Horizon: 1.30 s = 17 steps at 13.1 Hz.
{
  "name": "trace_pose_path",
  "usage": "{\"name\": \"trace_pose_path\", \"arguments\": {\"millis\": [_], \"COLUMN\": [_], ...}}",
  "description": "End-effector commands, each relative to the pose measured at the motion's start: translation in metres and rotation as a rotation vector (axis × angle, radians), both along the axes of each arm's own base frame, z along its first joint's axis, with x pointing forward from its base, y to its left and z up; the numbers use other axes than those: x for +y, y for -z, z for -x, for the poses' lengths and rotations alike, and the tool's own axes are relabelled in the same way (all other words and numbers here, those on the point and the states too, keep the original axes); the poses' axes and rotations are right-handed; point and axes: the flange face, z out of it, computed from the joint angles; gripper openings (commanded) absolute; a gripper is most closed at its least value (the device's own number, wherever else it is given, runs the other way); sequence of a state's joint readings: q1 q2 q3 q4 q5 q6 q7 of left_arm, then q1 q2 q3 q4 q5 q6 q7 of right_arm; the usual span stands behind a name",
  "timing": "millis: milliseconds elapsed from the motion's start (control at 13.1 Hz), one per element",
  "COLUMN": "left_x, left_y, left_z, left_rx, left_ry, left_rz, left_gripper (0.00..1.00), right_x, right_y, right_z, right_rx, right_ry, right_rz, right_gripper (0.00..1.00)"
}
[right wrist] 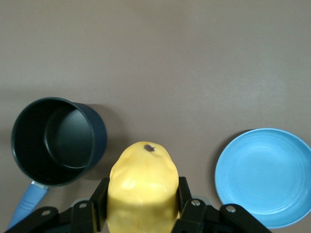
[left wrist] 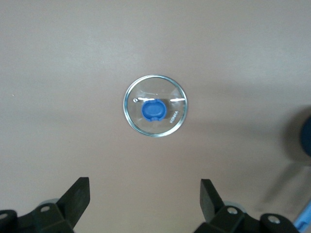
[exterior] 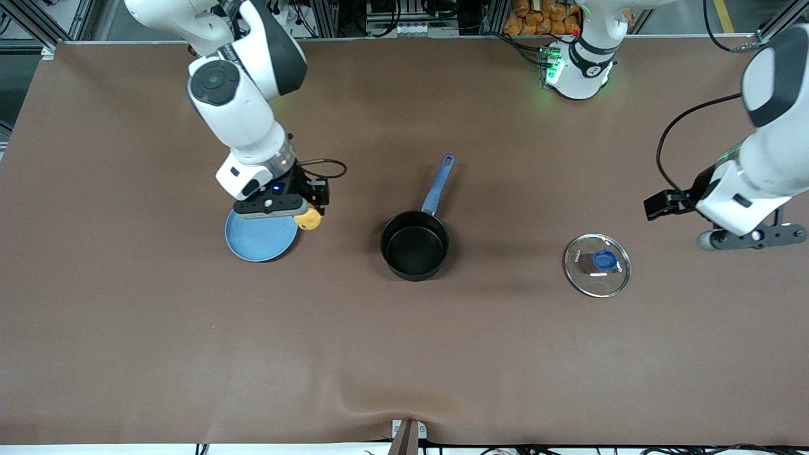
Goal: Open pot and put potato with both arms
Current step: 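Carry the potato with the right gripper over the saucepan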
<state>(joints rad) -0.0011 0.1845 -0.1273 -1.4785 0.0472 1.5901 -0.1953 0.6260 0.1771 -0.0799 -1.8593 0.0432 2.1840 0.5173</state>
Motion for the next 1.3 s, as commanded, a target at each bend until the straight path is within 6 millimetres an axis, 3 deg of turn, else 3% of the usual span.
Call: {"name": "trace_pose_path", "arguments": {"millis": [0,153,383,536,842,1224], "left_x": [0.007,0.013,0.016,0.01,0.021,0.023], "left_y": [-0.048,-0.073,-0.092,-0.094,-0.098,-0.092], "left_z": [0.022,0.039,0.052,0.06,0.078,0.073], "left_rx": [-0.035,-0.06,-0.084,-0.061,-0.043,-0.03], "left_ry": [-0.032,-0.059,-0.068,-0.063,-0.082,-0.081], "left_rz": [0.021,0.019,0.033,0.034,0.03,0.073], "left_gripper": [1.0,1.0,1.0,1.0,1.0,1.0], "right_x": [0.067,0.113,0.161,0.17,0.192,0.207], "right_y": [0.005,0.027,0.088,0.105,0.134,0.161], "right_z": [-0.02,-0.014,-0.001,-0.001,0.004,0.008], "right_rx": [-0.001,0.003,0.014,-0.009,-0.038,-0.06], "right_ry": [0.013,0.017,-0.035,-0.043,-0.011,-0.031], "right_rz": [0.084,0.098,0.131,0.109,0.088,0.074], "right_gripper": [0.0,0.0,0.0,0.0,0.0,0.0]}}
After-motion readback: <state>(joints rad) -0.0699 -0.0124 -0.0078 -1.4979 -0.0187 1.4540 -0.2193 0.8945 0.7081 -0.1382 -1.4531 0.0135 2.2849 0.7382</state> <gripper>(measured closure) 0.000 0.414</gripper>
